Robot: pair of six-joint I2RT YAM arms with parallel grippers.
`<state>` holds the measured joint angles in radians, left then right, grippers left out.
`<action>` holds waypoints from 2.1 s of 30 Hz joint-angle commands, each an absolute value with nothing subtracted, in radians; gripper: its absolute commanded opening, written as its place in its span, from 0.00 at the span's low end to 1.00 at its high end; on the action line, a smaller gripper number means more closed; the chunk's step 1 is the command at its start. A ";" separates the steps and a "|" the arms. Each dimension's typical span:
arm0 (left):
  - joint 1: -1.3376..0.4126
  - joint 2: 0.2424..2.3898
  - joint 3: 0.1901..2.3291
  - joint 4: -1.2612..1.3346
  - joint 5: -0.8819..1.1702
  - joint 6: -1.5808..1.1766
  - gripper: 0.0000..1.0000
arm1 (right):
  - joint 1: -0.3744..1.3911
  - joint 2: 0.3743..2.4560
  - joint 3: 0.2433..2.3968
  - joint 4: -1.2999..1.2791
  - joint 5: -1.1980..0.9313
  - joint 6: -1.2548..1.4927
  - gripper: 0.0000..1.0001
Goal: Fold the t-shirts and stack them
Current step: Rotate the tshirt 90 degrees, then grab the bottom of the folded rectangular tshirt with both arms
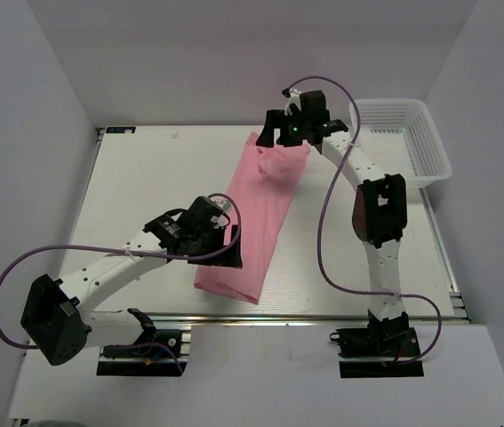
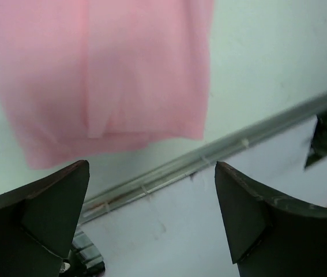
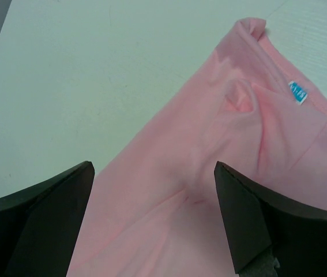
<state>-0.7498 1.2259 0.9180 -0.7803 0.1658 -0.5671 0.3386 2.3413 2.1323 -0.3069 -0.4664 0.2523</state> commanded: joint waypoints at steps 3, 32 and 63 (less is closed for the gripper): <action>-0.732 1.224 0.976 -0.767 -0.158 -0.658 1.00 | 0.492 2.062 1.830 -0.474 -0.085 0.256 0.90; -0.690 1.063 0.721 -0.558 -0.195 -0.726 1.00 | 0.446 2.230 1.667 -0.422 0.031 0.318 0.90; -0.784 1.574 0.786 -0.160 0.215 -0.468 0.84 | 0.396 1.155 0.513 -0.204 -0.214 0.494 0.90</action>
